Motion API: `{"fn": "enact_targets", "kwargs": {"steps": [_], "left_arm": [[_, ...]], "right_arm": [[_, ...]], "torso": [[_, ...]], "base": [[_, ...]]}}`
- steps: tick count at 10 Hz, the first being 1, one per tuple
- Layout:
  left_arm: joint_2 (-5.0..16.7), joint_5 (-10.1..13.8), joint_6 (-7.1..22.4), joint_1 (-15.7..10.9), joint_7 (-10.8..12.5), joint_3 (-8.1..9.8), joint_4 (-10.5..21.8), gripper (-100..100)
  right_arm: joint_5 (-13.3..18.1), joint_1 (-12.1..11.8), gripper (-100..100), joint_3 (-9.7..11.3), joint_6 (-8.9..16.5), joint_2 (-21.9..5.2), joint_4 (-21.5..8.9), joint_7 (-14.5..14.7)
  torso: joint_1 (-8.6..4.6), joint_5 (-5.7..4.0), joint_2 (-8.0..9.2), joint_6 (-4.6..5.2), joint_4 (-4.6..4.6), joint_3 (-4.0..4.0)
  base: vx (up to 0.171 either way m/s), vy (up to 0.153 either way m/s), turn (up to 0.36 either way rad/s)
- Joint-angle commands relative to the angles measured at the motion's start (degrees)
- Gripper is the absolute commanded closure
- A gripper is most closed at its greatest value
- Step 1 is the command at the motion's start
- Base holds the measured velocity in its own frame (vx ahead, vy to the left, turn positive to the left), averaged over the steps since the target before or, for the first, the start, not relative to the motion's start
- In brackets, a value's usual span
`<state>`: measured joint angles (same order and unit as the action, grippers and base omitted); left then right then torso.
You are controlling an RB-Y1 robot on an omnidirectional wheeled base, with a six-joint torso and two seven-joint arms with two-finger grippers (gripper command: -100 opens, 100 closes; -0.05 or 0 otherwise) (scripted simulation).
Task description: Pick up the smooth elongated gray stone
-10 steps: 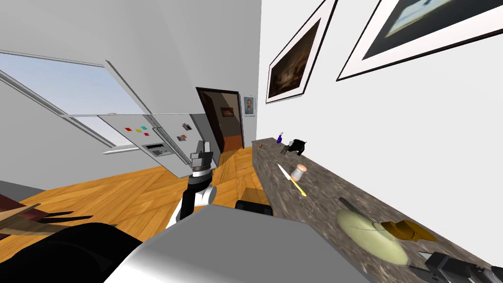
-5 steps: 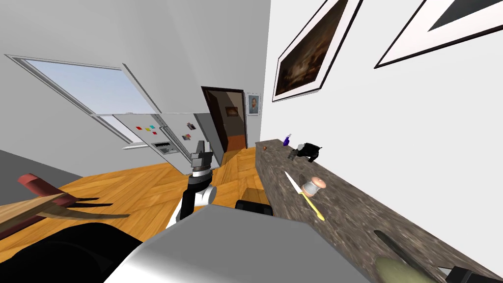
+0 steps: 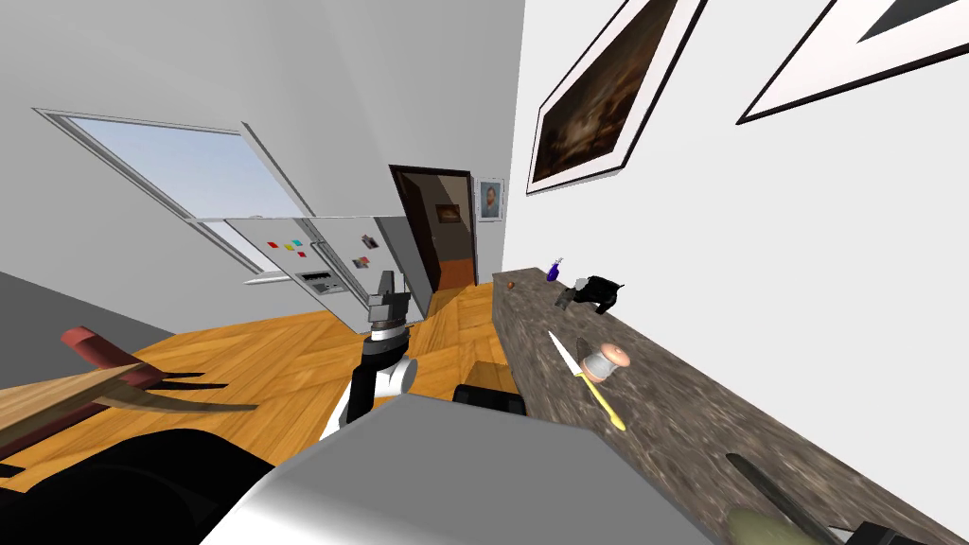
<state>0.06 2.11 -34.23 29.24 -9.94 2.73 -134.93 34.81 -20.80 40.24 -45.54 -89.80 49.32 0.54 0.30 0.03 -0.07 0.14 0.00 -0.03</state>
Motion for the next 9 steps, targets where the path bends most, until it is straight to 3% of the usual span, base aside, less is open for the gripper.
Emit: {"fn": "enact_targets", "kwargs": {"steps": [1, 4, 5, 6, 7, 8, 9], "left_arm": [[0.0, 0.0, 0.0, 0.0, 0.0, 0.0, 0.0, 0], [0.0, 0.0, 0.0, 0.0, 0.0, 0.0, 0.0, 0], [0.0, 0.0, 0.0, 0.0, 0.0, 0.0, 0.0, 0], [0.0, 0.0, 0.0, 0.0, 0.0, 0.0, 0.0, 0], [0.0, 0.0, 0.0, 0.0, 0.0, 0.0, 0.0, 0], [0.0, 0.0, 0.0, 0.0, 0.0, 0.0, 0.0, 0], [0.0, 0.0, 0.0, 0.0, 0.0, 0.0, 0.0, 0]], "right_arm": [[0.0, 0.0, 100, 0.0, 0.0, 0.0, 0.0, 0.0], [0.01, 0.01, 100, 0.0, -0.03, -0.02, 0.01, 0.04], [0.01, 0.01, 0, 0.0, -0.03, -0.01, 0.01, 0.04], [-0.26, 0.06, 100, -0.03, -1.16, -1.96, 0.54, -0.45], [-0.4, 0.12, 100, -0.04, -1.86, -3.24, 0.93, -0.81], [0.0, 0.49, 100, 0.1, -1.29, -2.22, 0.47, -0.68], [0.05, 0.58, 0, 0.12, -1.55, -2.33, 0.39, -0.79]], "torso": [[0.0, 0.0, 0.0, 0.0, 0.0, 0.0], [-0.02, -0.02, -0.02, 0.02, -0.01, -0.01], [-0.02, -0.02, -0.02, 0.02, -0.01, -0.01], [-0.02, -0.02, -0.02, 0.02, -0.01, -0.01], [0.11, 0.05, 0.0, 0.05, 0.0, 0.0], [0.23, 0.08, 0.0, 0.03, 0.0, 0.0], [0.16, 0.03, 0.0, 0.02, 0.0, 0.0]], "base": [[0.0, 0.0, 0.0], [0.0, 0.0, 0.0], [0.0, 0.0, 0.0], [0.0, 0.03, -0.07], [-0.001, 0.055, -0.083], [-0.001, 0.025, -0.016], [0.0, 0.0, 0.0]]}}
